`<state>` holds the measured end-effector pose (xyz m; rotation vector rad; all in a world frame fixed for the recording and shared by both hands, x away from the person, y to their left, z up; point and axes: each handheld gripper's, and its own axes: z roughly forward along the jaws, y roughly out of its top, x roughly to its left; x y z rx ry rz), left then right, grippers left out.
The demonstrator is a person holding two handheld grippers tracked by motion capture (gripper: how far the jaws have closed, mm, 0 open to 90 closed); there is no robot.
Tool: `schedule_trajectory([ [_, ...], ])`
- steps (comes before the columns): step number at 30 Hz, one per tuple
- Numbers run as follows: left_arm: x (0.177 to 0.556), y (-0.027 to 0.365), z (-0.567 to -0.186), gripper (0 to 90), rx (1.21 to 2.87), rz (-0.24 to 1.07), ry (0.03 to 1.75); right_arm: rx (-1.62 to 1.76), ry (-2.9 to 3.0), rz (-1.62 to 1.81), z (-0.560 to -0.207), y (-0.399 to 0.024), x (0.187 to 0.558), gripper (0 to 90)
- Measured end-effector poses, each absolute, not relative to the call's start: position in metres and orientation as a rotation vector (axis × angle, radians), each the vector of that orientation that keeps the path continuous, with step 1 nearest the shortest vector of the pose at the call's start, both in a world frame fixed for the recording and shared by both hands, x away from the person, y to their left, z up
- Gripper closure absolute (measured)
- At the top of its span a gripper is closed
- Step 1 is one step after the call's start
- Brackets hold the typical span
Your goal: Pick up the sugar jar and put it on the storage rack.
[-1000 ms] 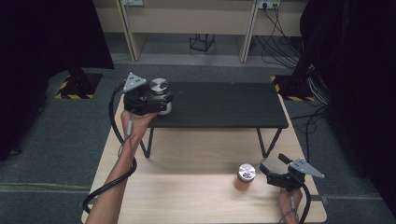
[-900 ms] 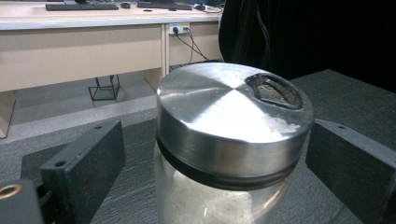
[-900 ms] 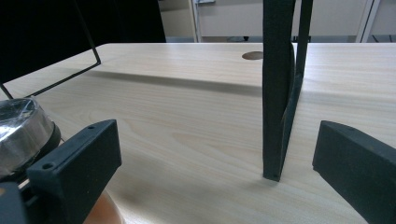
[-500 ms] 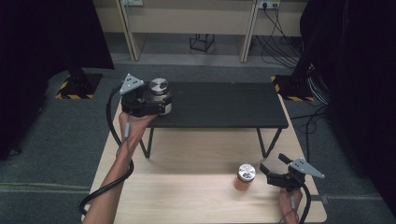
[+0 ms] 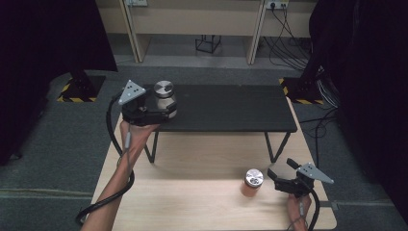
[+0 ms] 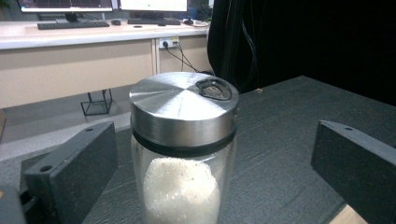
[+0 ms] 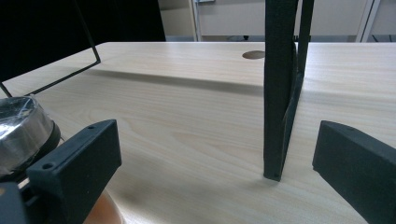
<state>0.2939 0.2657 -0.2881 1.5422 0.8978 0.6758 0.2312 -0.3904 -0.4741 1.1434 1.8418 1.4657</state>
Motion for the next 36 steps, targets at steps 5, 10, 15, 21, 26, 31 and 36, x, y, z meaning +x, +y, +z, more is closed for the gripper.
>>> schedule_trajectory([
  [5,0.285,0.27,-0.294,0.3,1.529,0.665,0.874,1.142,1.844,1.464,-0.474,-0.39,0.231,1.1],
  [10,0.278,0.272,-0.303,0.3,1.539,0.661,0.845,1.143,1.845,1.463,-0.474,-0.39,0.231,1.1],
  [15,0.269,0.273,-0.316,0.3,1.524,0.664,0.819,1.144,1.844,1.463,-0.474,-0.39,0.231,1.1],
  [21,0.255,0.272,-0.332,0.3,1.528,0.658,0.776,1.145,1.846,1.46,-0.474,-0.39,0.231,1.1],
  [26,0.244,0.27,-0.346,0.3,1.525,0.648,0.73,1.149,1.843,1.461,-0.474,-0.39,0.231,1.1],
  [31,0.235,0.267,-0.356,0.4,1.531,0.652,0.686,1.145,1.847,1.458,-0.474,-0.389,0.231,1.1],
  [36,0.228,0.269,-0.369,0.5,1.511,0.614,0.655,1.145,1.844,1.461,-0.474,-0.39,0.231,1.1],
])
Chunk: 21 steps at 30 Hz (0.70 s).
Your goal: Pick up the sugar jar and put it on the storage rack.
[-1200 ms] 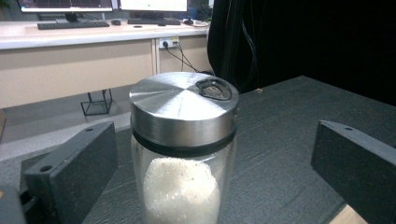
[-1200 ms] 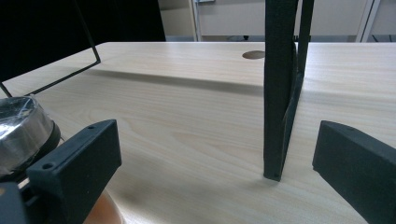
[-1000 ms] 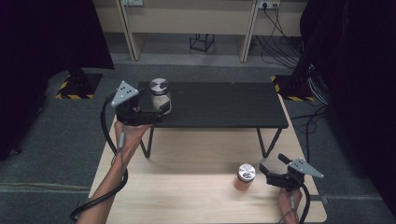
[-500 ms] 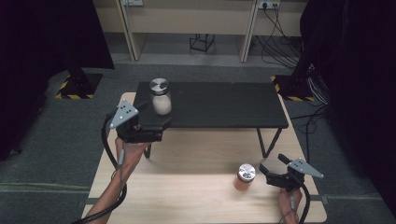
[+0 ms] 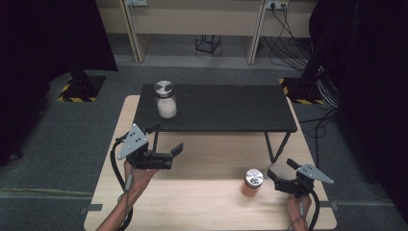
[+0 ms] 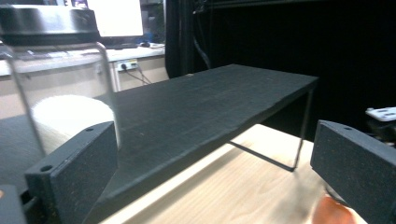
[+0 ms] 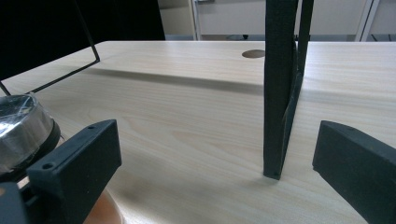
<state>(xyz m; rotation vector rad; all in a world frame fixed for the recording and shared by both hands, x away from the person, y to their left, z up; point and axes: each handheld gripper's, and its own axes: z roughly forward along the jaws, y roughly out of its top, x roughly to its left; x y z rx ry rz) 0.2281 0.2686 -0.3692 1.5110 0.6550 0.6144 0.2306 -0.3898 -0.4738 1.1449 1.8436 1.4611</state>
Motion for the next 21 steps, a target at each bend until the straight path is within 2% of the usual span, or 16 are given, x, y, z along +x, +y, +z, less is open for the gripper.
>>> schedule_trajectory([
  [21,0.199,0.272,-0.438,0.8,1.531,0.558,0.639,1.141,1.844,1.461,-0.474,-0.39,0.23,1.1],
])
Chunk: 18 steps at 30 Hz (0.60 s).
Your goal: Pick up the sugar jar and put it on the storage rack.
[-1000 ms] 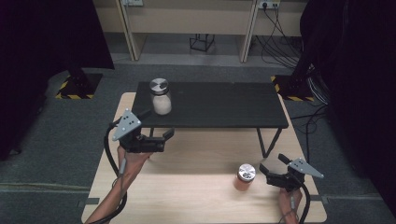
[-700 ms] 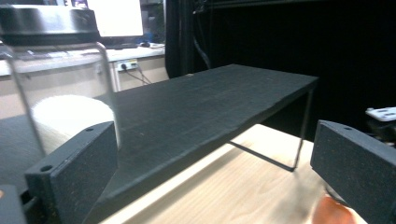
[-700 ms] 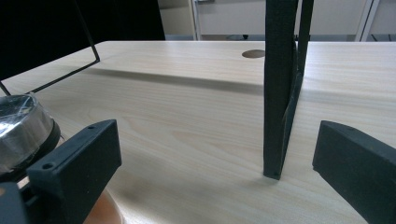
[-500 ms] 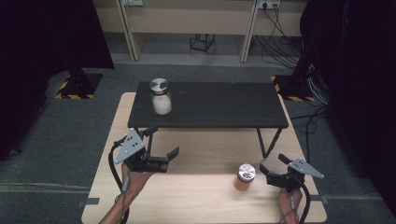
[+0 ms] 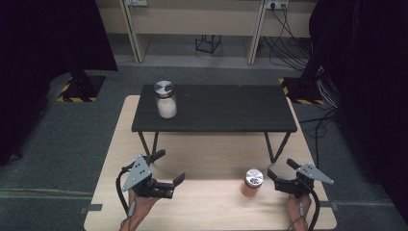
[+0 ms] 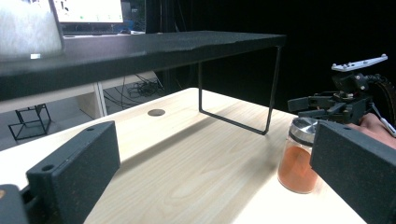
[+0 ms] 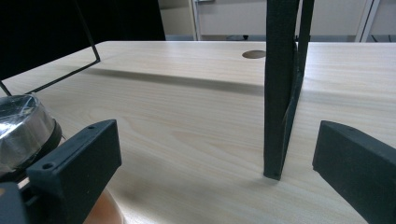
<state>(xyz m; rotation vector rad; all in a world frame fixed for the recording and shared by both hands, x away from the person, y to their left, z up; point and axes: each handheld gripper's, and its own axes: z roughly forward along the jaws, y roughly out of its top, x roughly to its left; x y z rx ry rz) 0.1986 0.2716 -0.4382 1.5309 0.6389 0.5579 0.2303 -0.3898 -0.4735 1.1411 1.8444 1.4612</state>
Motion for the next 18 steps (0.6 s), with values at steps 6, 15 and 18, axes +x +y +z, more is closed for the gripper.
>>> schedule_trajectory([
  [6,0.193,0.273,-0.45,0.9,1.542,0.574,0.636,1.14,1.846,1.46,-0.473,-0.39,0.23,1.1],
  [15,0.189,0.269,-0.465,0.9,1.573,0.58,0.623,1.141,1.845,1.459,-0.473,-0.39,0.23,1.1],
  [18,0.188,0.268,-0.471,0.9,1.573,0.577,0.618,1.141,1.845,1.459,-0.473,-0.39,0.23,1.1],
])
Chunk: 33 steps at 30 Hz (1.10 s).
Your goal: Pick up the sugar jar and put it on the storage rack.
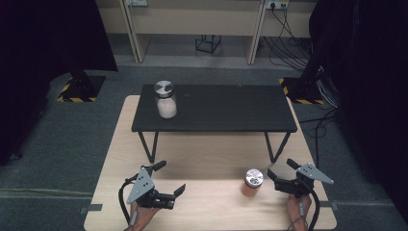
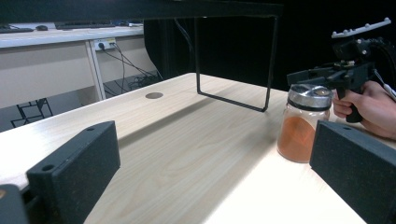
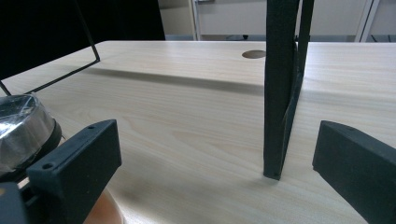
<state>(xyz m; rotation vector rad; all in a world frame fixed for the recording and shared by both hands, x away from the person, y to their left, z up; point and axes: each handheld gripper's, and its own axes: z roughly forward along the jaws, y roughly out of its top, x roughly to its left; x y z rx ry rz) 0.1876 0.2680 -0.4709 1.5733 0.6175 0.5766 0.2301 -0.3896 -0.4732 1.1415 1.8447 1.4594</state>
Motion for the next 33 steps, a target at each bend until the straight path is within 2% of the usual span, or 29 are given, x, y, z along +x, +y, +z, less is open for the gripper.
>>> schedule_trajectory([
  [16,0.187,0.274,-0.509,0.9,1.563,0.558,0.686,1.141,1.846,1.46,-0.473,-0.39,0.23,1.1],
  [33,0.187,0.276,-0.525,1.1,1.578,0.58,0.736,1.141,1.85,1.459,-0.474,-0.389,0.231,1.1],
])
